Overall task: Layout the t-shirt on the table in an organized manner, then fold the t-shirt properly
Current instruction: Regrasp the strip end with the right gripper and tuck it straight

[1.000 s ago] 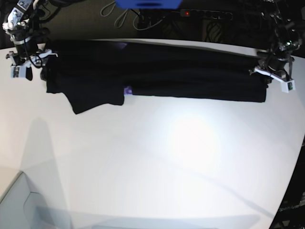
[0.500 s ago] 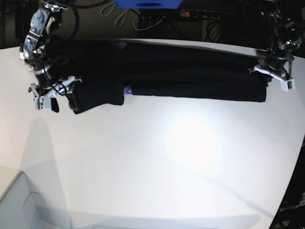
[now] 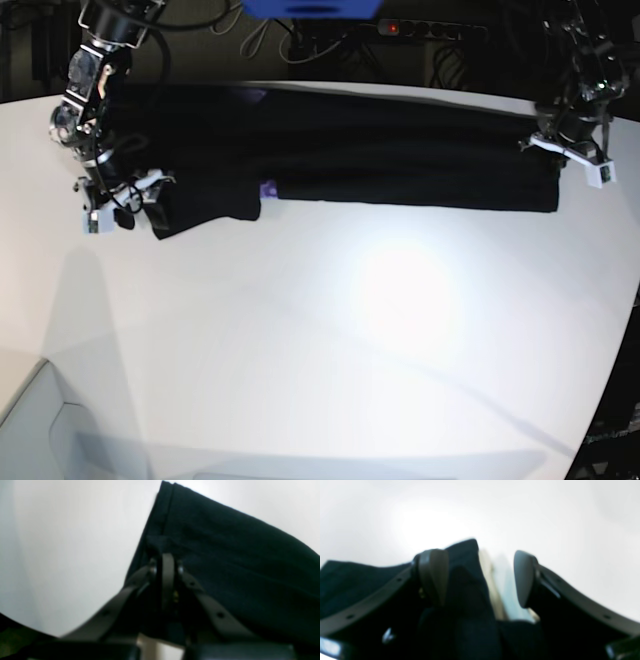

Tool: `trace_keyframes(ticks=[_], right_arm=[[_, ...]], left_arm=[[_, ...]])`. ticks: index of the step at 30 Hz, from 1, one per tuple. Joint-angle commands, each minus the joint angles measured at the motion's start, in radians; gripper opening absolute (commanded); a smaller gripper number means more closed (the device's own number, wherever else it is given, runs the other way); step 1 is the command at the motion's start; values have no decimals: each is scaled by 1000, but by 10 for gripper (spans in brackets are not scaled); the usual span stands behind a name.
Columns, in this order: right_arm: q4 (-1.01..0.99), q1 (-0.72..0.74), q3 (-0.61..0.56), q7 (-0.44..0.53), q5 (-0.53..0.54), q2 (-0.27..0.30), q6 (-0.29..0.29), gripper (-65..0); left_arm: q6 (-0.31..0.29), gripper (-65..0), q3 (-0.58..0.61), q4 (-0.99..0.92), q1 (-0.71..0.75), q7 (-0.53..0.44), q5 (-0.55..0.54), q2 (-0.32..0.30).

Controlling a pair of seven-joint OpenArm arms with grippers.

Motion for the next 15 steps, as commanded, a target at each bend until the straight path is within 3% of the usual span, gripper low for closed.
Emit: trace_keyframes(ticks=[1, 5, 9, 15], right_arm=[[15, 12, 1, 25, 19, 7, 7, -247], [9, 6, -63, 25, 19, 15, 7, -391], [13, 0, -98, 24, 19, 15, 7, -650], [159, -35, -89, 24, 21, 7, 7, -650]], left_arm=[[-1, -649, -6, 19, -5, -16, -7, -12], [-1, -649, -6, 19, -5, -16, -7, -12], [-1, -649, -6, 19, -6, -16, -7, -12], [-1, -649, -6, 14, -6, -16, -7, -12]])
